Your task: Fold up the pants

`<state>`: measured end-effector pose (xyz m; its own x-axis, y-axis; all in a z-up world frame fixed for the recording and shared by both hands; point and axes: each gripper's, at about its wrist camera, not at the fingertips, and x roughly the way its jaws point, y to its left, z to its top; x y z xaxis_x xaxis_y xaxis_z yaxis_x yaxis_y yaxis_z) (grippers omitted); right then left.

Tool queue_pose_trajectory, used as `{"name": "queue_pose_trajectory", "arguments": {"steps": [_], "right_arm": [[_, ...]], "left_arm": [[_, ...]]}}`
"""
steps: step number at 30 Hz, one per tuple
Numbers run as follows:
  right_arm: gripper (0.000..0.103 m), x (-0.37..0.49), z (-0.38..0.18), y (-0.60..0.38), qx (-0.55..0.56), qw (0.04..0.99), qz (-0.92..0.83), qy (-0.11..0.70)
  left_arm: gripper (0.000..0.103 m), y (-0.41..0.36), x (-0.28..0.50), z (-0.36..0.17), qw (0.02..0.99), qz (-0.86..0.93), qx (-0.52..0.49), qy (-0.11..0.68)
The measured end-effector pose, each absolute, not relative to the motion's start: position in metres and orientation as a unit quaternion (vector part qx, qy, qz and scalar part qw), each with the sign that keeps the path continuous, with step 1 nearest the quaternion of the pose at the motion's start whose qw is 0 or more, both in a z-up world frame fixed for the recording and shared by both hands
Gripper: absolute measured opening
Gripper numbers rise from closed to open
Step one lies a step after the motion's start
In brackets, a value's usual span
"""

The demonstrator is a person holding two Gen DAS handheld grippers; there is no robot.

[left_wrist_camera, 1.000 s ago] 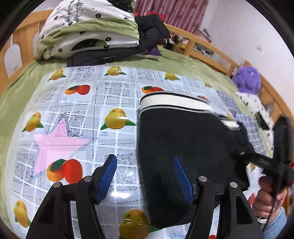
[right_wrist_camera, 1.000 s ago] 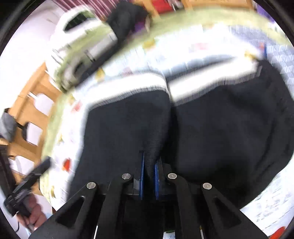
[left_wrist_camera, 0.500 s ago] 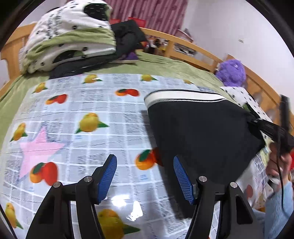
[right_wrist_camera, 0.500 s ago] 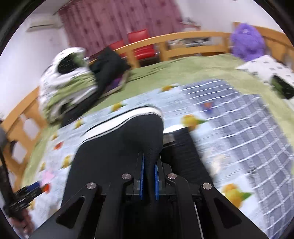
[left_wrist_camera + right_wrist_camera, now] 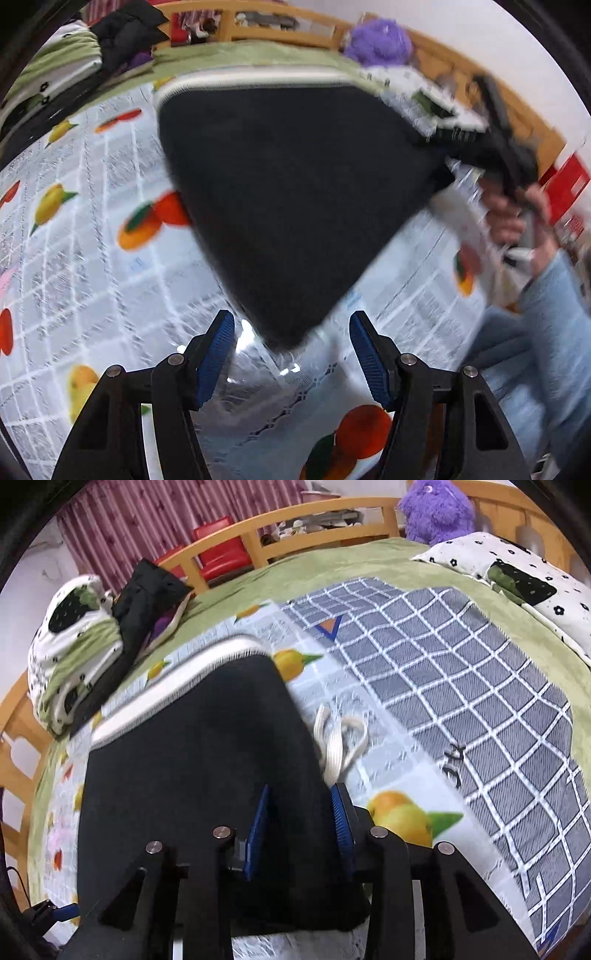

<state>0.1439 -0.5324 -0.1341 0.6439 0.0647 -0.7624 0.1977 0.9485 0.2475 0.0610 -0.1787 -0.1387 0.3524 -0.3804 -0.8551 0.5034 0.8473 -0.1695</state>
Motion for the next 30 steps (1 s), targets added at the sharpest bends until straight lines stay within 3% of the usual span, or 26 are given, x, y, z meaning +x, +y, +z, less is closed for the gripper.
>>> {"name": "queue_pose_trajectory", "arguments": {"steps": [4,5,6,9,10,12,15,20,25,29,30], "right_arm": [[0.044,0.142,-0.137,-0.534,0.171,0.891,-0.033,0.419],[0.048,0.142,-0.138,-0.537,0.182,0.888,-0.031,0.422],[0.054,0.145,-0.143,-0.541,0.205,0.880,-0.025,0.429],[0.061,0.154,-0.154,-0.542,0.237,0.858,0.005,0.455],[0.059,0.155,-0.156,-0.540,0.236,0.858,0.016,0.455],[0.043,0.155,-0.152,-0.531,0.231,0.861,0.035,0.452],[0.032,0.152,-0.138,-0.490,0.212,0.867,0.077,0.445],[0.030,0.149,-0.139,-0.395,0.204,0.839,0.182,0.470],[0.030,0.144,-0.143,-0.315,0.150,0.834,0.227,0.481],[0.038,0.146,-0.149,-0.298,0.112,0.843,0.197,0.489],[0.044,0.145,-0.147,-0.298,0.102,0.842,0.191,0.494]], "left_arm": [[0.058,-0.189,0.071,-0.143,0.879,-0.176,0.074,0.438],[0.049,-0.191,0.076,-0.144,0.884,-0.172,0.069,0.429],[0.032,-0.191,0.082,-0.143,0.886,-0.178,0.049,0.426],[0.025,-0.184,0.085,-0.135,0.899,-0.151,0.024,0.411],[0.024,-0.179,0.086,-0.131,0.900,-0.149,0.020,0.408],[0.023,-0.158,0.088,-0.118,0.905,-0.146,0.001,0.399],[0.022,-0.121,0.092,-0.099,0.919,-0.115,-0.007,0.378],[0.022,-0.024,0.081,-0.076,0.924,-0.043,-0.036,0.378],[0.024,0.035,0.046,-0.103,0.913,-0.014,-0.024,0.407],[0.028,0.042,0.027,-0.133,0.899,-0.027,-0.002,0.437],[0.035,0.046,0.021,-0.132,0.899,-0.027,0.000,0.436]]}}
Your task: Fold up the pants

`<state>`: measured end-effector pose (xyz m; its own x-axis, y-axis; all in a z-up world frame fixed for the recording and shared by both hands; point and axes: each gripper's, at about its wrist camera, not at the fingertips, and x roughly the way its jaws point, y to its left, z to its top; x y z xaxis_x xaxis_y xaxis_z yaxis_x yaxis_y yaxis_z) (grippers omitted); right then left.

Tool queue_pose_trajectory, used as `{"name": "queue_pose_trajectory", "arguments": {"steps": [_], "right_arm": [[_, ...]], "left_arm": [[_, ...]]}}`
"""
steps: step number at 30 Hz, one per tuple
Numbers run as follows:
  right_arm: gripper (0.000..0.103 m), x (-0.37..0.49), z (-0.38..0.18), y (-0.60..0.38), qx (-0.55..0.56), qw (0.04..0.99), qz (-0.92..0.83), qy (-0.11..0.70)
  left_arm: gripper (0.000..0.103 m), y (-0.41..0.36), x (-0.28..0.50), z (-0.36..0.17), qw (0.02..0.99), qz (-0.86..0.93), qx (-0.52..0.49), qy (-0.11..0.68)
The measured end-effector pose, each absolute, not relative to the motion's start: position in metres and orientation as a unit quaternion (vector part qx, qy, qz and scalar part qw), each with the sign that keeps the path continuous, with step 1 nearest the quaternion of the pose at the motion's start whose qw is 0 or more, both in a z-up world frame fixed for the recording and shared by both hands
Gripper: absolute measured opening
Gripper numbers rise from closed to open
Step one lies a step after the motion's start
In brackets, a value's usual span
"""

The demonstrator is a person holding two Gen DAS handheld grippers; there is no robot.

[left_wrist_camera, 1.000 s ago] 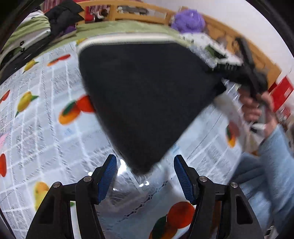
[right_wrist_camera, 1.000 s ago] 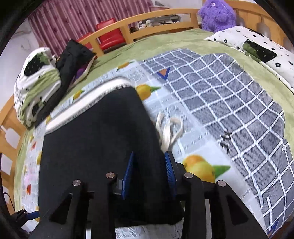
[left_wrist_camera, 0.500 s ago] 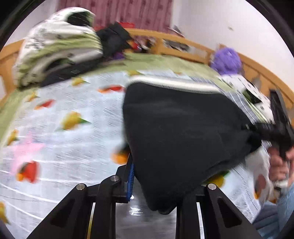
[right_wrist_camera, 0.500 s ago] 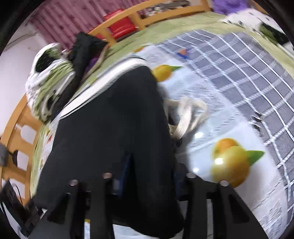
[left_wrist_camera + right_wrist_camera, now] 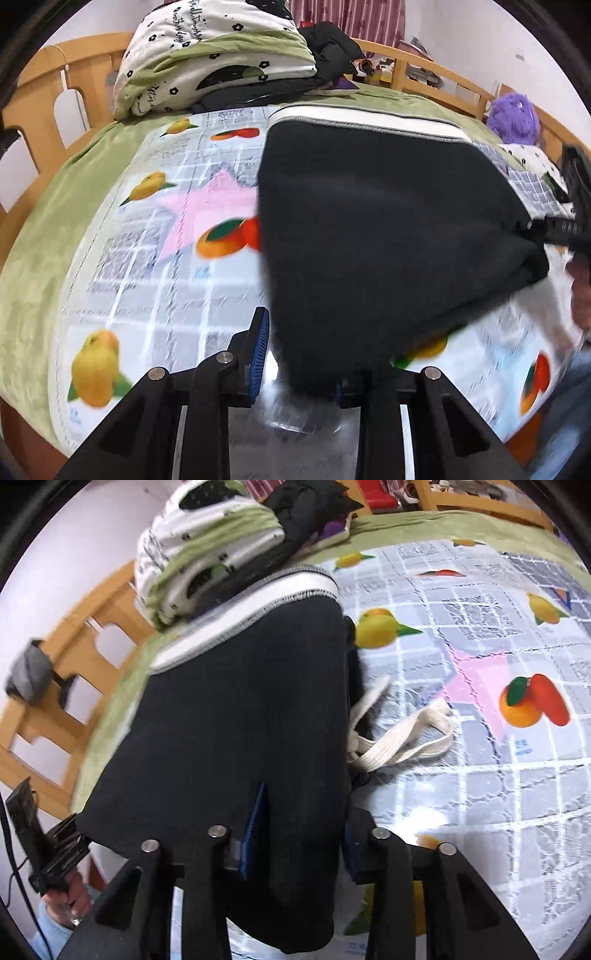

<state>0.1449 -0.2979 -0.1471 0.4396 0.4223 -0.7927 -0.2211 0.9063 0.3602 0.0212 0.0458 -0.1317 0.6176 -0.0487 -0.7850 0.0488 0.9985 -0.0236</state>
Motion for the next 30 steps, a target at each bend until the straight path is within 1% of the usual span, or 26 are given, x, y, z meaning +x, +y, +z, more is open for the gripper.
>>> {"name": "queue_pose_trajectory", "arguments": {"steps": [1,3,6,8,11,14,17,19,20,21,22,25,30], "right_arm": [[0.047,0.140,-0.143,-0.302,0.091,0.844,0.181,0.496],[0.049,0.131,-0.131,-0.306,0.061,0.855,0.164,0.488],[0.049,0.117,-0.101,-0.319,0.029,0.885,0.125,0.447],[0.049,0.116,-0.087,-0.325,0.035,0.895,0.111,0.430],[0.049,0.133,-0.071,-0.326,0.039,0.898,0.094,0.428],[0.048,0.145,-0.049,-0.313,0.003,0.908,0.098,0.407],[0.048,0.154,-0.039,-0.303,-0.010,0.915,0.107,0.388],[0.048,0.165,-0.037,-0.294,-0.012,0.916,0.115,0.385],[0.048,0.169,-0.037,-0.291,-0.012,0.915,0.118,0.385],[0.048,0.177,-0.038,-0.287,-0.012,0.914,0.122,0.387],[0.048,0.180,-0.040,-0.285,-0.010,0.914,0.124,0.386],[0.048,0.195,-0.048,-0.280,0.006,0.911,0.131,0.390],[0.047,0.218,-0.061,-0.262,0.027,0.906,0.151,0.395]], "left_arm": [[0.045,0.050,0.016,-0.128,0.898,-0.026,-0.003,0.439],[0.054,0.063,0.005,-0.113,0.898,-0.034,-0.019,0.439],[0.056,0.075,0.002,-0.093,0.898,-0.048,-0.020,0.436],[0.056,0.074,0.012,-0.085,0.896,-0.049,-0.016,0.441],[0.056,0.063,0.034,-0.069,0.889,-0.055,0.000,0.455],[0.056,0.060,0.047,-0.048,0.889,-0.069,0.000,0.452],[0.056,0.057,0.056,-0.033,0.890,-0.088,0.003,0.448],[0.056,0.060,0.058,-0.017,0.898,-0.100,-0.008,0.428],[0.058,0.065,0.058,-0.006,0.903,-0.116,-0.025,0.414],[0.063,0.069,0.059,0.000,0.906,-0.122,-0.036,0.404],[0.065,0.071,0.062,0.003,0.909,-0.119,-0.042,0.397],[0.065,0.066,0.084,0.001,0.913,-0.097,-0.025,0.397],[0.065,0.041,0.147,-0.028,0.909,-0.091,-0.013,0.407]]}}
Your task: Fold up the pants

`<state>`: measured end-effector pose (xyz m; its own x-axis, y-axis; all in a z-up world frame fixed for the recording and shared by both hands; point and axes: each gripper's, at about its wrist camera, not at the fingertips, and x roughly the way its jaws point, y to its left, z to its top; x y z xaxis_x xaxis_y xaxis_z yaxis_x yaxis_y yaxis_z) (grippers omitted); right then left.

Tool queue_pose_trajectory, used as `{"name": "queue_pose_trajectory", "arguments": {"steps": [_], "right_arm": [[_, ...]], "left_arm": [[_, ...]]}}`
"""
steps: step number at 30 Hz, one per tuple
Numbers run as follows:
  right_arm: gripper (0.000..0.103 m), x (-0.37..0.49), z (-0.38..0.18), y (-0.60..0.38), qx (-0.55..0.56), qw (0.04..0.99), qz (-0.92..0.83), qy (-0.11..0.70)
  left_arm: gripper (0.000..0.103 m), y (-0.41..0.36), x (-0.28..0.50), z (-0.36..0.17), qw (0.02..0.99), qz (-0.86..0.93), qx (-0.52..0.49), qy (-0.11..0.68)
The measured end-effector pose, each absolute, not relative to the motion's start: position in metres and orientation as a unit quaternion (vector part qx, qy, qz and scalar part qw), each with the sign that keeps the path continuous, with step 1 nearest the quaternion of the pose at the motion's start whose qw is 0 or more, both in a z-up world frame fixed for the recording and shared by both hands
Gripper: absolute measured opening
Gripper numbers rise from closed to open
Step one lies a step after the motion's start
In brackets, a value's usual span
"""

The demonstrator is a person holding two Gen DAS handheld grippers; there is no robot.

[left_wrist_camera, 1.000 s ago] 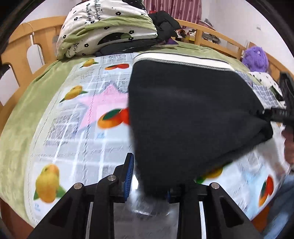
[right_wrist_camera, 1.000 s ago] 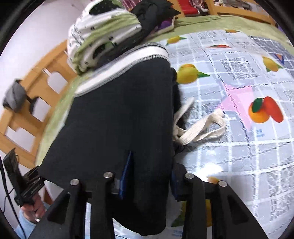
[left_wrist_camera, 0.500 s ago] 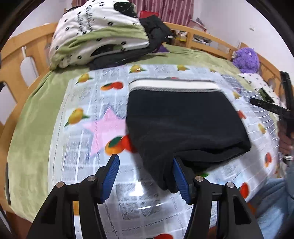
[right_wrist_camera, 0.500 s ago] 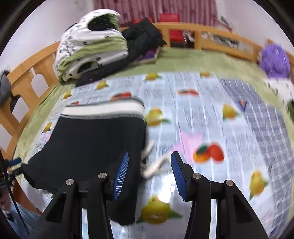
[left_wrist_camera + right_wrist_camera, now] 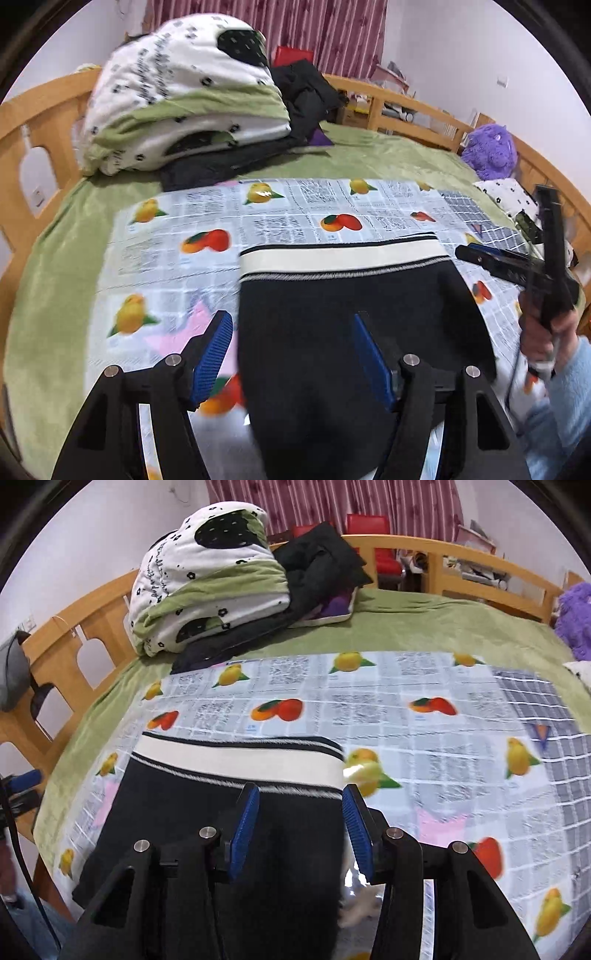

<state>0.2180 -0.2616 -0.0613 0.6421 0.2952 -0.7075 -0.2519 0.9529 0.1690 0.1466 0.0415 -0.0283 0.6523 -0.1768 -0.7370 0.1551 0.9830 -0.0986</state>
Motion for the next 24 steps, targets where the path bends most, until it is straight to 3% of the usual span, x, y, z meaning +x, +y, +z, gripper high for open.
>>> {"name": "queue_pose_trajectory", "arguments": {"steps": [4,6,11,16,24], "right_arm": [[0.041,0.234,-0.090,-0.245,0.008,0.896,0.161,0.413],[0.027,0.241,-0.113,-0.238,-0.039,0.892,0.133,0.430],[0.027,0.244,-0.124,-0.240,-0.053,0.894,0.129,0.426],[0.027,0.243,-0.128,-0.244,-0.047,0.897,0.128,0.421],[0.028,0.238,-0.130,-0.247,-0.013,0.907,0.113,0.406]], "left_arm": [[0.065,0.018,0.192,-0.063,0.907,-0.099,0.004,0.409],[0.065,0.013,0.214,-0.089,0.902,-0.082,0.007,0.424],[0.065,0.012,0.245,-0.120,0.886,-0.037,0.003,0.463],[0.072,0.005,0.244,-0.122,0.888,-0.030,0.002,0.458],[0.072,0.009,0.239,-0.126,0.899,-0.038,-0.004,0.437]]}}
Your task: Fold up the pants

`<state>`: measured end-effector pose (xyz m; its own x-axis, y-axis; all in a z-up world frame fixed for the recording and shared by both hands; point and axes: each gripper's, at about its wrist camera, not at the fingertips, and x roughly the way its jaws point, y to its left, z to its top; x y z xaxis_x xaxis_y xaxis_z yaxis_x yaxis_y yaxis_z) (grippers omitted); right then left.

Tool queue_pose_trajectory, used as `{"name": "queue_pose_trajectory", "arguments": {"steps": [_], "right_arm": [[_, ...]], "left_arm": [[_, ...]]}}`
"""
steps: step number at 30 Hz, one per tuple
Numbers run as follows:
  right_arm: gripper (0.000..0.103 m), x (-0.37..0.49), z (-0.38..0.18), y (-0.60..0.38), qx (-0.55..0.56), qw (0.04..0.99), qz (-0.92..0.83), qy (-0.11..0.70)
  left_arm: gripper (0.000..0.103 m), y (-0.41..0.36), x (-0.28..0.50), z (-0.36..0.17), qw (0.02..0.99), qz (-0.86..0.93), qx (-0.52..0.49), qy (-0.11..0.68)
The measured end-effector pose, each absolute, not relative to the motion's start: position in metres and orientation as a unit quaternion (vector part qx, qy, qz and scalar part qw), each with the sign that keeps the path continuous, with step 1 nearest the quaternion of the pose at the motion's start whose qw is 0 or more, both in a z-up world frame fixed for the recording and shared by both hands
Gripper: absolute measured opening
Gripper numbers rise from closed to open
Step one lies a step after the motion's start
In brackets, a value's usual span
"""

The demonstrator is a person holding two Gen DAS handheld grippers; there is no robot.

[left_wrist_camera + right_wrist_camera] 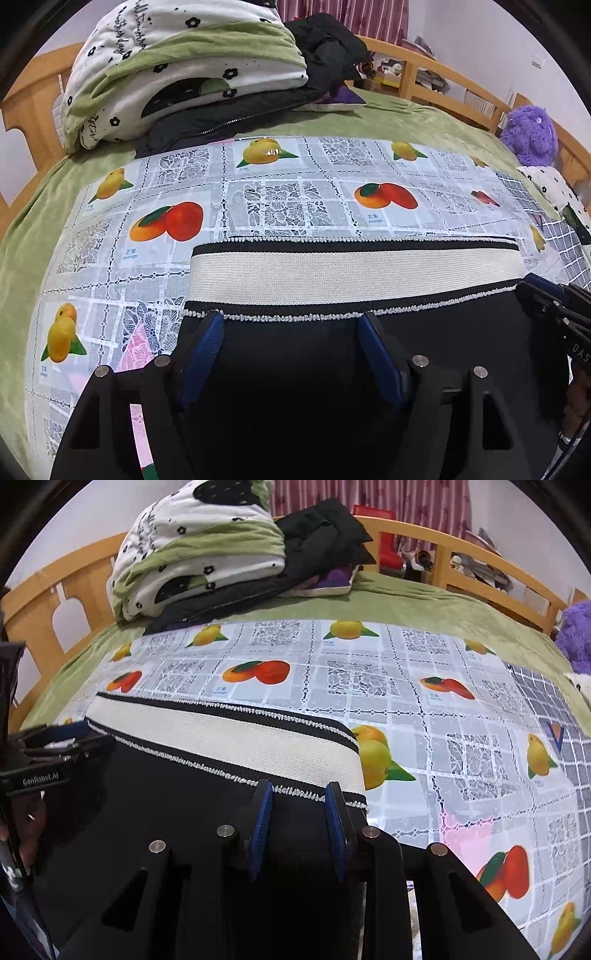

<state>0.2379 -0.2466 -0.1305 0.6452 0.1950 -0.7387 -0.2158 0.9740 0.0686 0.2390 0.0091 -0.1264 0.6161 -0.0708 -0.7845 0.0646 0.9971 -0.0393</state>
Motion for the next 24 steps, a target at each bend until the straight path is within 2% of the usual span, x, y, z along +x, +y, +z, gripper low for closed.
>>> {"name": "queue_pose_trajectory", "arguments": {"steps": [6,10,24], "right_arm": [[0.030,0.2372,-0.1305,-0.2417,-0.021,0.909,0.104,0.404],[0.031,0.2371,-0.1309,-0.2459,-0.012,0.908,0.114,0.404],[0.033,0.2330,-0.1313,-0.2455,-0.001,0.908,0.109,0.404]], "left_arm": [[0.074,0.0071,0.2383,-0.1282,0.899,-0.036,0.003,0.436],[0.080,0.0043,0.2381,-0.1295,0.897,-0.040,0.012,0.440],[0.084,0.0033,0.2346,-0.1307,0.902,-0.044,0.009,0.429]]}}
